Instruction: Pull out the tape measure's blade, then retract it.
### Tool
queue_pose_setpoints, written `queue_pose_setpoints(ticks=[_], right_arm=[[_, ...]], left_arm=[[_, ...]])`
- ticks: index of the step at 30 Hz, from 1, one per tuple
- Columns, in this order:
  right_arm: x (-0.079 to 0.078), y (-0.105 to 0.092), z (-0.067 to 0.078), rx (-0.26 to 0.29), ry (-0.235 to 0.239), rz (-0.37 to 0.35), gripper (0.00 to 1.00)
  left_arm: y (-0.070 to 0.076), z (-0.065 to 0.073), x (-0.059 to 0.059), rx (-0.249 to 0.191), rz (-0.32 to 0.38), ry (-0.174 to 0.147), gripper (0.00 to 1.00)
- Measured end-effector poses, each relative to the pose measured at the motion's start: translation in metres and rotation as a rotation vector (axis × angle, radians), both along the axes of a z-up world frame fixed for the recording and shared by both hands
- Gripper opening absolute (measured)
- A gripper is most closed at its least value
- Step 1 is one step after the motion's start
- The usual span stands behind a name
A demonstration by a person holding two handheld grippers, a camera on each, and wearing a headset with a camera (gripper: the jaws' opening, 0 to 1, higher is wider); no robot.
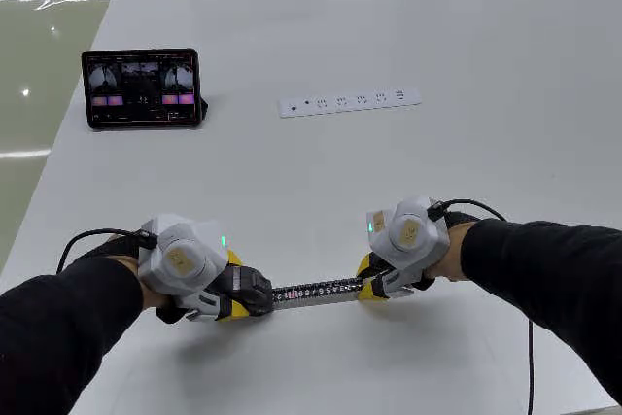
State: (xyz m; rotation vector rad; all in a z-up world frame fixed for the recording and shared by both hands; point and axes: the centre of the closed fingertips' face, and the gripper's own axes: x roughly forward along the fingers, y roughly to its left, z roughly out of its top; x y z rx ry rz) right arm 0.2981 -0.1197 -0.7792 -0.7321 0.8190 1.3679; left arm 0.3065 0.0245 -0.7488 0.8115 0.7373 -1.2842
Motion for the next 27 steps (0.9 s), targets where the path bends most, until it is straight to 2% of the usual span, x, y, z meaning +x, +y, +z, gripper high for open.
queue_pose_setpoints(ticks=[27], right_arm=[[0.001, -0.012, 0.000, -0.009, -0.005, -0.007, 0.10]], left_arm=[[0.000, 0.000, 0.001, 0.002, 0.004, -0.003, 0.33]])
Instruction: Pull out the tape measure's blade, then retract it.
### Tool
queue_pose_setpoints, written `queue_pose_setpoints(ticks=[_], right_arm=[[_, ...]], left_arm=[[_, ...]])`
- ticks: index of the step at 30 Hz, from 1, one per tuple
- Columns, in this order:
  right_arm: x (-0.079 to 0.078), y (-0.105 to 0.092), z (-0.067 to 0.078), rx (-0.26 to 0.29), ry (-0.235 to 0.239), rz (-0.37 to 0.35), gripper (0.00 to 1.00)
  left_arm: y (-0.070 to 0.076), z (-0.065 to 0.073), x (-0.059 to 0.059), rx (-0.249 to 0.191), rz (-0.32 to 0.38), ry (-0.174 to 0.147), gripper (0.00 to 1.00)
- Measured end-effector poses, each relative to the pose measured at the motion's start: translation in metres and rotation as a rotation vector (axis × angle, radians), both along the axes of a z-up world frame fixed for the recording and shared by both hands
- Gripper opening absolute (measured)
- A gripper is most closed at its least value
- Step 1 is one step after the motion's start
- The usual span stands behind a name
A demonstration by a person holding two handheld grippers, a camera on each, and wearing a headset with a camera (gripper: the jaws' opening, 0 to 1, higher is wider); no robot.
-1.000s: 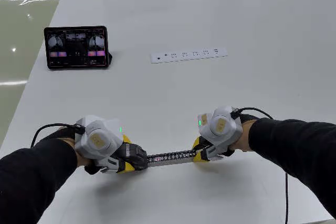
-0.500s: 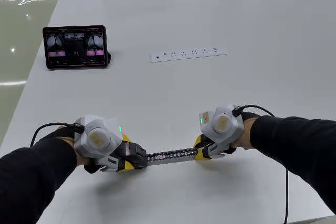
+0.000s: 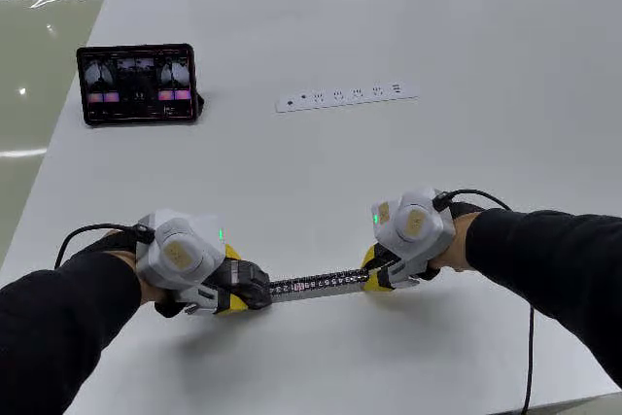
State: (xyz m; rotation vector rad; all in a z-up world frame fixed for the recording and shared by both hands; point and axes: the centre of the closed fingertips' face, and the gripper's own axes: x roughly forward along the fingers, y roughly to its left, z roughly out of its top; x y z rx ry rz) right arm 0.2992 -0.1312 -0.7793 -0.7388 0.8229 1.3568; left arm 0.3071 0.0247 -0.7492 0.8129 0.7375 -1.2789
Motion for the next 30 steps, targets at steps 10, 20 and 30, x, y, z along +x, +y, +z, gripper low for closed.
queue_pose_setpoints(ticks=[10, 20, 30], right_arm=[[0.000, -0.004, 0.000, -0.001, 0.004, -0.007, 0.10], [0.000, -0.010, 0.000, -0.004, 0.006, -0.011, 0.10], [0.000, -0.013, 0.000, -0.007, -0.002, -0.004, 0.10]], left_arm=[[0.000, 0.000, 0.000, 0.001, 0.002, -0.001, 0.33], [0.000, 0.000, 0.000, 0.002, 0.003, -0.001, 0.33], [0.000, 0.000, 0.000, 0.002, 0.004, 0.000, 0.33]])
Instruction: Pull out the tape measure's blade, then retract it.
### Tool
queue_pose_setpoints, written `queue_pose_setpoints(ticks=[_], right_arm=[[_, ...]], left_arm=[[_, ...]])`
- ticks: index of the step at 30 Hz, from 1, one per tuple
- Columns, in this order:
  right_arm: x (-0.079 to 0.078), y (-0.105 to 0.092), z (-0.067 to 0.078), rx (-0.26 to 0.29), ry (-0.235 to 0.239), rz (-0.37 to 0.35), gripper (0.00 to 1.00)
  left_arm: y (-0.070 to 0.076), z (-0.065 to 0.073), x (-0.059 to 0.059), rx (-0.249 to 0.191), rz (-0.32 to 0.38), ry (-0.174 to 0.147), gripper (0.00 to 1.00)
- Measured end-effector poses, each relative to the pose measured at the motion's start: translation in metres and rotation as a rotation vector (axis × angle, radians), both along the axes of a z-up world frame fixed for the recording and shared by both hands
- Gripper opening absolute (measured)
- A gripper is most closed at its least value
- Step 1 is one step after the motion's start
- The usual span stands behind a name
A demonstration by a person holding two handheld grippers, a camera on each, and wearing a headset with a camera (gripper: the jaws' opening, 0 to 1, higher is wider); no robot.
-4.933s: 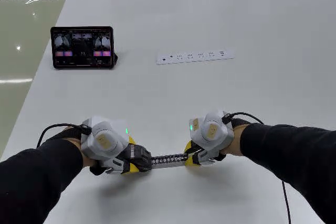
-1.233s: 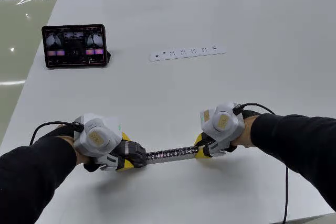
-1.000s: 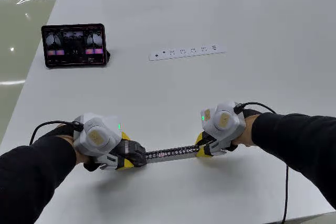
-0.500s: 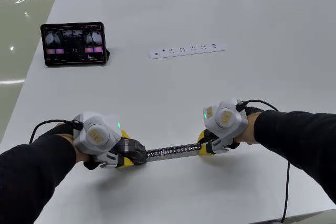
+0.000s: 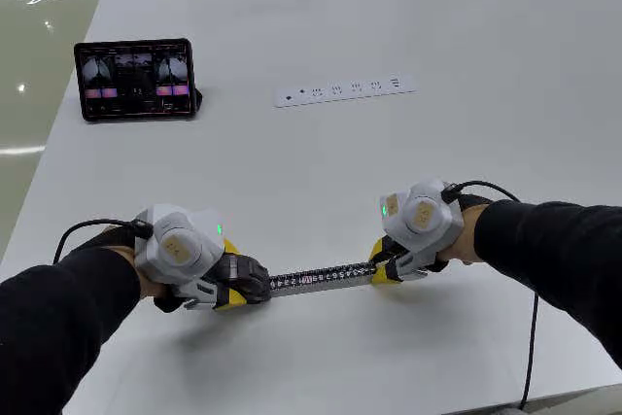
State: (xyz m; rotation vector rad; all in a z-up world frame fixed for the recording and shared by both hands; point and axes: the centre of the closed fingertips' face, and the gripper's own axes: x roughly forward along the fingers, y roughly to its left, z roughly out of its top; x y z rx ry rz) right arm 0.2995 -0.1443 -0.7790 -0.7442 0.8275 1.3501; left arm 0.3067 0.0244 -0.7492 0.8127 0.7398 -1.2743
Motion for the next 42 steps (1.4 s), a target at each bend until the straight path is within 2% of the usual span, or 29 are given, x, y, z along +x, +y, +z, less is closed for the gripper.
queue_pose_setpoints(ticks=[42], right_arm=[[0.001, -0.016, 0.001, -0.002, 0.005, -0.028, 0.10]], left_arm=[[0.000, 0.000, 0.000, 0.003, 0.000, 0.003, 0.33]])
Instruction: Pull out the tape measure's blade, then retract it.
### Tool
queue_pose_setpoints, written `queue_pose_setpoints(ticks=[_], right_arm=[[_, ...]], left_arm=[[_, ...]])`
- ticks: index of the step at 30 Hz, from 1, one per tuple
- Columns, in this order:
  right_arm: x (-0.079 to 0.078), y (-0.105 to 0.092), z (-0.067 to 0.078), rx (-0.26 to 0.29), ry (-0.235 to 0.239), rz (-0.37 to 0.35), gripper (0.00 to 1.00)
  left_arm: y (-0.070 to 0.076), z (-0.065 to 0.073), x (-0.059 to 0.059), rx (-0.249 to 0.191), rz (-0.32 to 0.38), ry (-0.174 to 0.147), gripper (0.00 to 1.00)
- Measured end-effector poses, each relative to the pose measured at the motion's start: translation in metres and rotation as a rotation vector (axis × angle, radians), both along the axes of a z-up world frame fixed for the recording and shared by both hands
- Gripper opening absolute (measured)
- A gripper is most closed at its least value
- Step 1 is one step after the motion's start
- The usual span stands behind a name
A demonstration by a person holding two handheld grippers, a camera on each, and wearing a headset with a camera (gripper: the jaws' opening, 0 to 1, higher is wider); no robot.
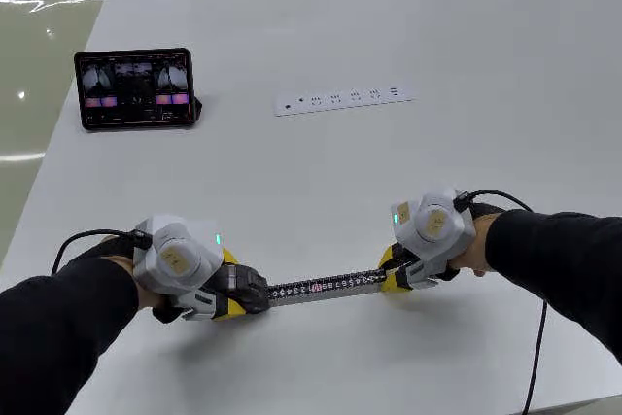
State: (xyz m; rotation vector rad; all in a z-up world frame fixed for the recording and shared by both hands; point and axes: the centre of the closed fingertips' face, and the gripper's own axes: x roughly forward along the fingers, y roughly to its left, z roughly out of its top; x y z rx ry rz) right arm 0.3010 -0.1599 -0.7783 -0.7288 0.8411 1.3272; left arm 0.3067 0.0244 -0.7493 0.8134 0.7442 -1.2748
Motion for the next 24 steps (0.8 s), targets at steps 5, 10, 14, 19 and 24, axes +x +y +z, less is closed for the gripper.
queue_pose_setpoints(ticks=[5, 10, 14, 19, 24], right_arm=[[0.000, -0.002, 0.000, -0.002, 0.000, -0.002, 0.10], [0.000, -0.005, 0.000, -0.003, -0.001, -0.005, 0.10], [0.000, -0.007, 0.000, -0.005, -0.001, -0.009, 0.10], [0.001, -0.010, 0.000, -0.004, -0.003, -0.013, 0.10], [0.001, -0.011, 0.000, -0.005, -0.006, -0.011, 0.10]], left_arm=[[0.000, 0.000, 0.000, 0.001, -0.001, 0.000, 0.33], [0.000, 0.000, 0.000, 0.002, 0.000, -0.001, 0.33], [0.000, 0.000, 0.000, 0.002, 0.001, 0.000, 0.33], [0.000, 0.000, 0.000, 0.003, 0.001, 0.000, 0.33], [0.000, 0.000, 0.000, 0.003, 0.000, 0.000, 0.33]])
